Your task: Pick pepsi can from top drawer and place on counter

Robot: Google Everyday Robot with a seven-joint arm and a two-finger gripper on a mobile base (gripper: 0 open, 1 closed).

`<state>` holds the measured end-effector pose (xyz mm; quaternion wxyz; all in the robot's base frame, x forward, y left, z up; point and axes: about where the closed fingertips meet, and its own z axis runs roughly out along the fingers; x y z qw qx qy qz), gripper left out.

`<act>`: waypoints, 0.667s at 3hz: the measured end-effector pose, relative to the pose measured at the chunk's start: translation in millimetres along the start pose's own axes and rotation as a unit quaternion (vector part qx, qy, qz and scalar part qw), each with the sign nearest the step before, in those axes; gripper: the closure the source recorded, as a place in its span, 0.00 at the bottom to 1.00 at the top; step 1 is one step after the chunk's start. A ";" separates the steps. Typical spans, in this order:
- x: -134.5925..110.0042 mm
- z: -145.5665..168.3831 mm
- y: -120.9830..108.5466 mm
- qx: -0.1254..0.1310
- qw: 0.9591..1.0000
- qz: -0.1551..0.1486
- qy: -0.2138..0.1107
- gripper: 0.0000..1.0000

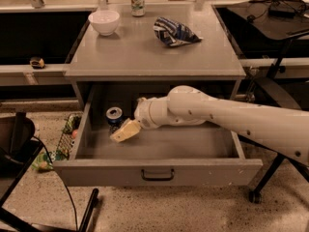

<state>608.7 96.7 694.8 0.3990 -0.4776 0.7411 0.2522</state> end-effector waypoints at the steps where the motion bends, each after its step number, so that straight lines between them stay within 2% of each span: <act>1: -5.0 16.1 -4.3 0.005 1.000 -0.002 -0.013 0.00; 2: -9.5 29.2 -9.0 0.007 1.000 -0.002 -0.023 0.18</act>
Offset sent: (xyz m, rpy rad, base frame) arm 0.0346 0.0317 -0.0113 0.0577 -0.0438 -0.0188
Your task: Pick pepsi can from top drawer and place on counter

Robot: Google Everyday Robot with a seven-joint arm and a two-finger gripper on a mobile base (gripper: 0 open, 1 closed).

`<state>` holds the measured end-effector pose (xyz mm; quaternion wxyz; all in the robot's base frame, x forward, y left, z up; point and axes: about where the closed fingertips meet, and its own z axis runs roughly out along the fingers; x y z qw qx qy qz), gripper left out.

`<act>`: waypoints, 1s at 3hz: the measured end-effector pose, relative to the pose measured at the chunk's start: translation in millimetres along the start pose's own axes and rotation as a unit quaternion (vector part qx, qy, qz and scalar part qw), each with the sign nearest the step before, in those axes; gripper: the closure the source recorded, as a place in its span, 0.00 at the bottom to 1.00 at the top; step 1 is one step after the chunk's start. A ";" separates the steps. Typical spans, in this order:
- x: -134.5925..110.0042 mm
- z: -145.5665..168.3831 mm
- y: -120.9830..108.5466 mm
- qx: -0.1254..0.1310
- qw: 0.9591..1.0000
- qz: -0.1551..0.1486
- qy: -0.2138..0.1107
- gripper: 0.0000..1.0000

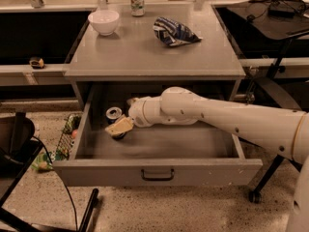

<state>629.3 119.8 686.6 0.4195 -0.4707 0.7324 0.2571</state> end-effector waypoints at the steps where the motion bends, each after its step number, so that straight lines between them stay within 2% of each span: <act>1: -9.3 8.7 2.6 -0.005 1.000 -0.007 -0.010 0.41; 2: -20.1 8.2 8.1 -0.011 1.000 -0.017 -0.024 0.65; 3: -40.8 -24.5 22.6 -0.005 0.998 -0.041 -0.052 0.88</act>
Offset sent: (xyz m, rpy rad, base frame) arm -0.0029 0.0238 0.0263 0.0589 -0.0679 0.0564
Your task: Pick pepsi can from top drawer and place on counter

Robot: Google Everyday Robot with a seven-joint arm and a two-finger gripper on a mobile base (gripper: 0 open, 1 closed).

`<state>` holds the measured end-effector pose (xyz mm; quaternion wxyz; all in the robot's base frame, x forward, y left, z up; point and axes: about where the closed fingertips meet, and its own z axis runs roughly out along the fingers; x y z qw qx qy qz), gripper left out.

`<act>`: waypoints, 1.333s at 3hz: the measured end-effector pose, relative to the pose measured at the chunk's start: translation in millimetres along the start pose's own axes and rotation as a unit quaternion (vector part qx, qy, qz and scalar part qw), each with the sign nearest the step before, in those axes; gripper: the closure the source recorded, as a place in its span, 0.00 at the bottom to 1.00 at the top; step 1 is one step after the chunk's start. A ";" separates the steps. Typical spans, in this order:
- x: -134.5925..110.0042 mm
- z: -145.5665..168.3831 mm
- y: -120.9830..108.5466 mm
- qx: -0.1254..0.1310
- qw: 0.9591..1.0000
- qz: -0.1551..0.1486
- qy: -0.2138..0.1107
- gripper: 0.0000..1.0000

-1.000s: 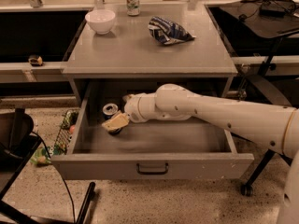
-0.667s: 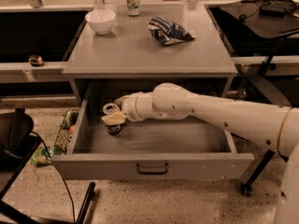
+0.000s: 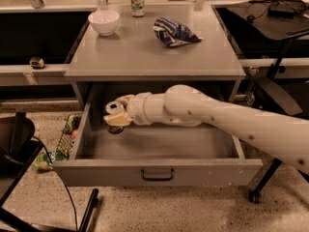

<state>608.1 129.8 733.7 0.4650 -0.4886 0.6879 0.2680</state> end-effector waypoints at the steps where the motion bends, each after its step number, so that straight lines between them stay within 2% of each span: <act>1: -29.9 -67.3 -2.3 0.023 0.999 -0.023 -0.026 1.00; 2: -39.9 -109.7 -15.3 0.020 0.999 -0.021 -0.031 1.00; 3: -40.6 -110.0 -9.9 0.007 0.999 -0.023 -0.029 1.00; 4: -64.5 -118.3 -18.3 0.004 0.999 -0.037 -0.036 1.00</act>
Offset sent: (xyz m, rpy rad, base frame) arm -0.0241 -0.1281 0.1141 0.0370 -0.0549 0.0039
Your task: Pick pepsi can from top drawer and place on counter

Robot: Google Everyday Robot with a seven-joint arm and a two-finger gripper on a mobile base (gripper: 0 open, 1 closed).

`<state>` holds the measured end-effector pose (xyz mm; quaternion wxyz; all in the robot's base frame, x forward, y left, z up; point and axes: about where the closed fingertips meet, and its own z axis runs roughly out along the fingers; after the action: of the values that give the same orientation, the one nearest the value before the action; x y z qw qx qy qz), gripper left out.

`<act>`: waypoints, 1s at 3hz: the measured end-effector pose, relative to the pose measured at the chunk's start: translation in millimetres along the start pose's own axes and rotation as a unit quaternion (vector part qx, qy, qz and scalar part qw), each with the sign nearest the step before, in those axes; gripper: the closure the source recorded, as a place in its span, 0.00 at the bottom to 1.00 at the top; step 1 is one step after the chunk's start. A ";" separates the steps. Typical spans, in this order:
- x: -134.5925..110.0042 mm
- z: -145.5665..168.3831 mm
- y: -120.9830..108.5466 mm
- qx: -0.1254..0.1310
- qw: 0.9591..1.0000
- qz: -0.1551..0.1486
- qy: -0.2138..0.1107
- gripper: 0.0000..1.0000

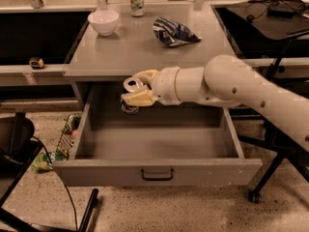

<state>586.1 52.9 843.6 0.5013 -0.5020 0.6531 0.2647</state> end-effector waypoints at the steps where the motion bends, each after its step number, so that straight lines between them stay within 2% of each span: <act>1: -49.4 -12.5 -18.7 -0.005 0.999 -0.039 0.004 1.00; 2: -110.3 -22.1 -50.7 -0.002 0.997 -0.082 -0.003 1.00; 3: -110.3 -22.0 -50.7 -0.002 0.997 -0.082 -0.003 1.00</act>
Offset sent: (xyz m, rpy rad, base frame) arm 0.0653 0.0044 0.1712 -0.1015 -0.2045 0.0846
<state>623.5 59.2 961.0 0.5224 -0.5540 0.6078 0.2253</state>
